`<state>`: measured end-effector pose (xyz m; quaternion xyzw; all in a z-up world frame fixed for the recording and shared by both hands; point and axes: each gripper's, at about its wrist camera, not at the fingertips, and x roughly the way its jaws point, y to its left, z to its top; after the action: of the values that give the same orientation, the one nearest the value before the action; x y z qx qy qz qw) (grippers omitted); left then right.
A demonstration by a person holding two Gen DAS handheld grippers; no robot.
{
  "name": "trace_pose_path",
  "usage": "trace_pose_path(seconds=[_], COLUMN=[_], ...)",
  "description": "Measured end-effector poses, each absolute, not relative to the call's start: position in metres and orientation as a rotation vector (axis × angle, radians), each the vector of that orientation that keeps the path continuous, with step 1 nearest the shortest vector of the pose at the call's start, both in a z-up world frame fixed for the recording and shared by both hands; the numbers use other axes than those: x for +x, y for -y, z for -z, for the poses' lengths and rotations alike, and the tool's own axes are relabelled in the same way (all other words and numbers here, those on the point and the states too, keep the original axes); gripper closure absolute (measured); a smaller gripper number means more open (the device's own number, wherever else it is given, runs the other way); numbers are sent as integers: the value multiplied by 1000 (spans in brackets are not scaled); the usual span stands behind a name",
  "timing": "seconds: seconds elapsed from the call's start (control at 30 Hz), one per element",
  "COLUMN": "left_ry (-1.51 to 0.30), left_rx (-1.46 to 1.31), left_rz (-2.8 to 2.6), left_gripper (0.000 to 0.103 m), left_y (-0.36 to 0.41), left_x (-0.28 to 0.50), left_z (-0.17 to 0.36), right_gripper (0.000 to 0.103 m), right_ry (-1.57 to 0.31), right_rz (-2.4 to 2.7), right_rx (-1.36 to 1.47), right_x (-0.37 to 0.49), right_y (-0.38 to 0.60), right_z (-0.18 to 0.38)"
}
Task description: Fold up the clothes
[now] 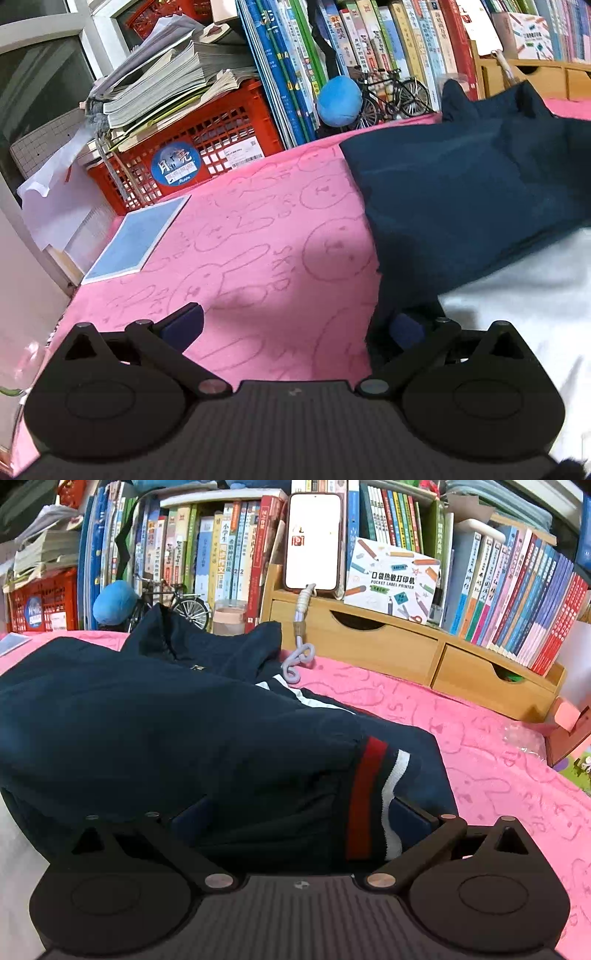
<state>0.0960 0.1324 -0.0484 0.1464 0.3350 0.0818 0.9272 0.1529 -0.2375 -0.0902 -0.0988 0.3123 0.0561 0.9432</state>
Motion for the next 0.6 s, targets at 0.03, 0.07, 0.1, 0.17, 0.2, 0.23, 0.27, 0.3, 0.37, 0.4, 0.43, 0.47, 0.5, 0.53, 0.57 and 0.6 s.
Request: trace_pose_path(seconds=[0.03, 0.07, 0.1, 0.17, 0.2, 0.23, 0.27, 0.3, 0.37, 0.4, 0.43, 0.47, 0.5, 0.53, 0.57, 0.6], left_ry=[-689, -687, -685, -653, -629, -601, -580, -560, -552, -549, -546, -550, -559, -574, -589, -604], left_rx=[300, 292, 284, 273, 265, 254, 243, 233, 212, 202, 191, 181, 173, 168, 164, 163], left_rz=[-163, -163, -163, -165, -158, -140, -115, -90, -38, -12, 13, 31, 37, 40, 43, 47], left_gripper=[0, 0, 0, 0, 0, 0, 0, 0, 0, 0, 0, 0, 0, 0, 0, 0], left_y=[-134, -136, -138, -140, -140, -138, -133, -128, -111, -103, -94, -86, -76, -66, -56, -50], left_x=[94, 89, 84, 75, 71, 67, 67, 67, 78, 84, 90, 97, 107, 118, 128, 138], left_z=[46, 42, 37, 25, 18, 10, 3, -4, -7, -8, -10, -8, -5, 0, 6, 11], right_gripper=[0, 0, 0, 0, 0, 0, 0, 0, 0, 0, 0, 0, 0, 0, 0, 0], right_ry=[-637, -637, -637, -637, -638, -638, -638, -639, -638, -638, -638, -639, -639, -639, -639, -639], right_rz=[-115, -115, -114, -113, -114, -114, -115, -115, -117, -117, -117, -118, -118, -118, -117, -117], right_rx=[-200, -200, -201, -201, -200, -199, -199, -198, -199, -200, -200, -200, -200, -200, -201, -201], right_x=[153, 153, 153, 153, 153, 153, 153, 153, 153, 153, 153, 154, 154, 154, 153, 153], right_y=[238, 238, 237, 236, 236, 237, 237, 237, 238, 238, 238, 239, 239, 238, 238, 238], right_z=[90, 90, 90, 90, 90, 90, 90, 90, 90, 90, 90, 90, 90, 90, 90, 90])
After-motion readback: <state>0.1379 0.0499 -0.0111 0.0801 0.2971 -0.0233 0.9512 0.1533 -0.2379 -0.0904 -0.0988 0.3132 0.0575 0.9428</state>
